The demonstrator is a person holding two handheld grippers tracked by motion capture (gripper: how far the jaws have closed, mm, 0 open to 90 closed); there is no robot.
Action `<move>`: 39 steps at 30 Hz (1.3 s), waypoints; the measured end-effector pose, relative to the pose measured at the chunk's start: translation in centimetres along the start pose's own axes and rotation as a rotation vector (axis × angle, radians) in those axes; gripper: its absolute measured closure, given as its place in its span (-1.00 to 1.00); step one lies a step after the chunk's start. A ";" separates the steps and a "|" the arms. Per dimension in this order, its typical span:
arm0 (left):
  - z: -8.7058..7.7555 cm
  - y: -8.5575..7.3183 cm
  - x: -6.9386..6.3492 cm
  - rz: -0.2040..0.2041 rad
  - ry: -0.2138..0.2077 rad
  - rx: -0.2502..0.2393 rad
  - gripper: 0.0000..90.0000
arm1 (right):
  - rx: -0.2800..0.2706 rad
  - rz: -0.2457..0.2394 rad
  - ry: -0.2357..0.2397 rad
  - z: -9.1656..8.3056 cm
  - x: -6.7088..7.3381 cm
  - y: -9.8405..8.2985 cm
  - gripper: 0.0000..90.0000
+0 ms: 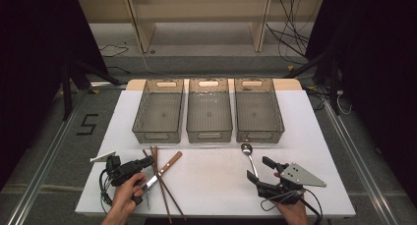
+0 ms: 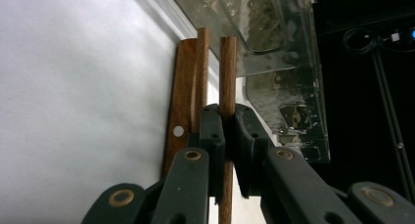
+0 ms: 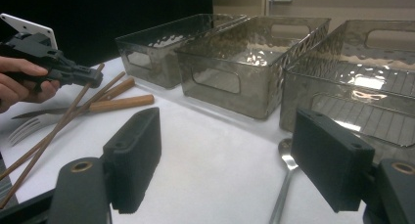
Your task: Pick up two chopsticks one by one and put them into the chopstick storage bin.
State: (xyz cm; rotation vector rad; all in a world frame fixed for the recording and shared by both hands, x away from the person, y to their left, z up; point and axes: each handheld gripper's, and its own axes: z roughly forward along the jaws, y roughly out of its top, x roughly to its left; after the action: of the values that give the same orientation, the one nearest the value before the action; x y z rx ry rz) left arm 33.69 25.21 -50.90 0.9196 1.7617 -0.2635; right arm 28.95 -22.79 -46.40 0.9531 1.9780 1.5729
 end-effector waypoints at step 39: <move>-0.5 9.9 -12.7 0.367 -0.119 0.059 0.86 | 0.003 -0.002 0.012 0.1 0.1 0.0 -0.39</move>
State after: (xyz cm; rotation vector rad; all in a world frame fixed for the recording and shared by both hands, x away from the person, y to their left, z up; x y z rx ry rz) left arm 41.72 26.44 -36.96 1.2237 1.4514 -0.1290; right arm 28.98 -22.69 -46.45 0.9441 1.9898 1.5786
